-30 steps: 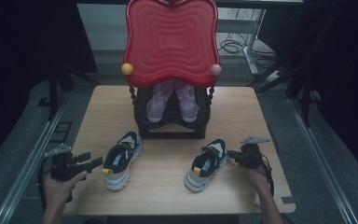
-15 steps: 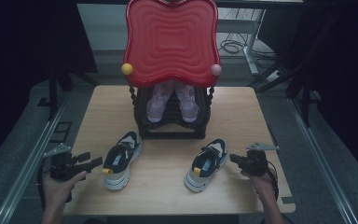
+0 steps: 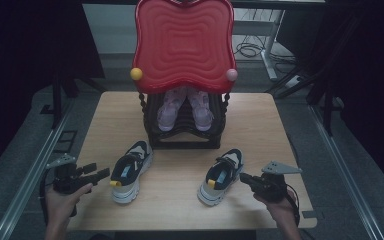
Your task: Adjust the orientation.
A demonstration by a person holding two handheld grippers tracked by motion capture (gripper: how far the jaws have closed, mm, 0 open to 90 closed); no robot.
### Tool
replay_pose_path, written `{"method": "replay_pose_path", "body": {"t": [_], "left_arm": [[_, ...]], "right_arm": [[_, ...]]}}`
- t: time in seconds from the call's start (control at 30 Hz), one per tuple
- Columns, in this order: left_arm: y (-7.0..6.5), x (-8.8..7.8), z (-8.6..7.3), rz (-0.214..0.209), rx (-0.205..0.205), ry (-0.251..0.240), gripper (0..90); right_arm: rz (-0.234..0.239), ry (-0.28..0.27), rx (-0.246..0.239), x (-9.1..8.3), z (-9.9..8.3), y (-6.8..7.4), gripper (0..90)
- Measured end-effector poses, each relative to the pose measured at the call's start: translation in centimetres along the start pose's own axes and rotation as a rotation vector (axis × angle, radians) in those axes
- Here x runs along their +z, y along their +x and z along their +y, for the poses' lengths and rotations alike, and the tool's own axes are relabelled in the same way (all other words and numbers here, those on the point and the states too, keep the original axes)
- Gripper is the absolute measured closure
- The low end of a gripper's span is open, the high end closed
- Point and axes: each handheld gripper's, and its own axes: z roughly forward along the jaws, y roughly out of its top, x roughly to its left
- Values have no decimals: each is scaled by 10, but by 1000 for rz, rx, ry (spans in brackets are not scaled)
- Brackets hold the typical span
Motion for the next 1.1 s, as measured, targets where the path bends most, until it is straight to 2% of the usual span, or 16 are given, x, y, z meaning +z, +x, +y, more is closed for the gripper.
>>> {"method": "replay_pose_path", "body": {"t": [0.33, 0.5, 0.53, 0.6, 0.8, 0.83, 1.1], "left_arm": [[-1, 1, 0, 0, 2, 3, 289], [-2, 3, 0, -2, 5, 7, 289], [-2, 3, 0, -2, 5, 7, 289], [-1, 3, 0, -1, 3, 7, 289], [0, 2, 0, 0, 0, 3, 289], [0, 2, 0, 0, 0, 3, 289], [-1, 4, -1, -2, 2, 11, 289]], "right_arm": [[73, -31, -44, 8, 15, 34, 894], [115, -39, -64, 21, 29, 51, 893], [115, -39, -64, 21, 29, 51, 893], [137, -30, -84, 32, 35, 63, 893], [135, 2, -110, 48, 37, 75, 893], [120, 19, -119, 52, 37, 77, 893], [98, 39, -135, 58, 35, 81, 893]]}}
